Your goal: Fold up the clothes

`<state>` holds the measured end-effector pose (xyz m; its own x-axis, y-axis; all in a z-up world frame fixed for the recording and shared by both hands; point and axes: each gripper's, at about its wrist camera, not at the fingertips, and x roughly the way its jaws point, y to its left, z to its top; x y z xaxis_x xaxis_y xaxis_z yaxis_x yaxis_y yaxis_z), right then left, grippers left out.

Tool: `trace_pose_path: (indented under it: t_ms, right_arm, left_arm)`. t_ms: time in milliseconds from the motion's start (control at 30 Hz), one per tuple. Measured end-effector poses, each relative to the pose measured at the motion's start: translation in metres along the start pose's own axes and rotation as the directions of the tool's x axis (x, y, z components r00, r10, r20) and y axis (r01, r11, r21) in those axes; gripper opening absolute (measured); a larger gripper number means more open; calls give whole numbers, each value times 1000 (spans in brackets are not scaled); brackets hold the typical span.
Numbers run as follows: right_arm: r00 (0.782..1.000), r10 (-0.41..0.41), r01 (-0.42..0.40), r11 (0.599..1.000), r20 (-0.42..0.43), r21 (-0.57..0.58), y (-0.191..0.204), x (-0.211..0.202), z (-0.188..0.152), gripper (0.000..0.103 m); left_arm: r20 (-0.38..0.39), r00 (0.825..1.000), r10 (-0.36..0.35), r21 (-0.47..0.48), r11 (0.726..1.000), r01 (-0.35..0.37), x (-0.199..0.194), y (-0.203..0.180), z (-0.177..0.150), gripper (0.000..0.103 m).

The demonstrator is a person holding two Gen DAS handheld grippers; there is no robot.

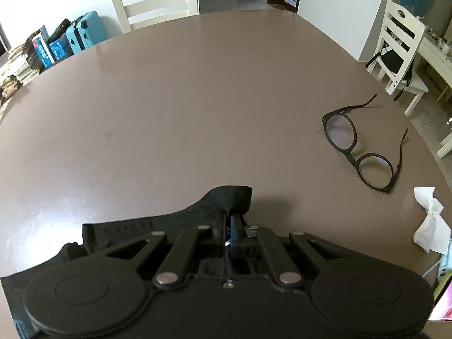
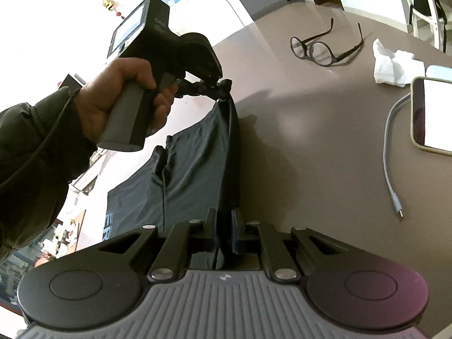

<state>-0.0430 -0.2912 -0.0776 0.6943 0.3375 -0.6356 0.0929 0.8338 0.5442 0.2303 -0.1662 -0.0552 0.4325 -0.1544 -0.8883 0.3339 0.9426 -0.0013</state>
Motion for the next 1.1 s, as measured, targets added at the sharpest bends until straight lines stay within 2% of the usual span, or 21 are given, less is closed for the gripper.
trace_pose_path:
  t_ms: [333,733,933,1100]
  right_arm:
    - [1000,0,0,999,-2,-51,21,1,-8,10]
    - [1000,22,-24,993,-12,-118,54,6,-15,10]
    - [998,46,-52,984,-40,-168,84,16,-22,10]
    - [995,73,-88,971,-74,-221,121,28,-31,10]
  left_arm:
    - [31,999,-29,-26,999,30,-11,16,-4,4]
    - [80,995,-56,-65,996,61,-33,54,-11,4]
    - [106,992,-73,-109,990,85,-48,96,-20,4]
    - [125,989,-79,-163,982,99,-59,147,-29,4]
